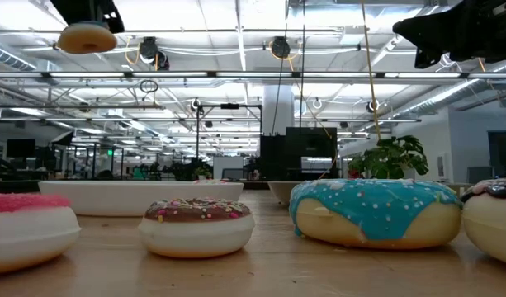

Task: Pick & Place donuts
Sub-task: Put the small blue donut on the white plate, then put the small orange donut on the white plate

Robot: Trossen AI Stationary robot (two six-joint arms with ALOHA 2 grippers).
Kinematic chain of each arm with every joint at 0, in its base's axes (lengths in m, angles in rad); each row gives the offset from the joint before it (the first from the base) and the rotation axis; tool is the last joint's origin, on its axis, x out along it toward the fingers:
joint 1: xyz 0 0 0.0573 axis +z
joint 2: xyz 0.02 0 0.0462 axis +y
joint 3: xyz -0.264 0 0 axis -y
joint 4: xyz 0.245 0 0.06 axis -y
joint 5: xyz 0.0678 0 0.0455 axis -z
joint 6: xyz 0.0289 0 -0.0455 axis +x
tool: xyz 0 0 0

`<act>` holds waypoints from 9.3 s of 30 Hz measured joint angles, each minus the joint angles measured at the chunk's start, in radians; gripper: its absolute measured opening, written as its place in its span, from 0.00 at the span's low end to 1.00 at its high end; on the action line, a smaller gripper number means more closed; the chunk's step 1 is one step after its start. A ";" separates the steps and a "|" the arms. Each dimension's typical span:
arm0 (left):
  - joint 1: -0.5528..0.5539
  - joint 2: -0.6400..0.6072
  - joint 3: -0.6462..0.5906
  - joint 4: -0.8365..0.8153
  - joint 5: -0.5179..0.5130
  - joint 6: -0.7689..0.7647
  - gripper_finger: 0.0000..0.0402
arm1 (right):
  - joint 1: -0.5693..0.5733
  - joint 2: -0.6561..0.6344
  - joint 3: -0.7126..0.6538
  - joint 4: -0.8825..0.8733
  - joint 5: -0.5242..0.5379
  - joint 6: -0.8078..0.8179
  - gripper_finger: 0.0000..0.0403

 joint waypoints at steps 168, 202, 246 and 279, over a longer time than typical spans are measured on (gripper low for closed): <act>-0.159 0.399 0.325 -0.019 -0.032 -0.081 0.01 | 0.000 0.016 0.000 0.018 0.000 -0.018 0.00; -0.288 0.625 0.325 0.391 0.032 -0.091 0.63 | 0.000 0.073 0.000 0.015 -0.005 0.038 0.00; -0.261 0.729 0.246 0.397 0.027 -0.020 0.50 | 0.001 0.073 0.000 0.016 -0.004 0.030 0.00; -0.220 0.723 0.619 -0.141 -0.012 0.014 0.33 | 0.001 0.073 0.000 0.015 -0.004 0.031 0.00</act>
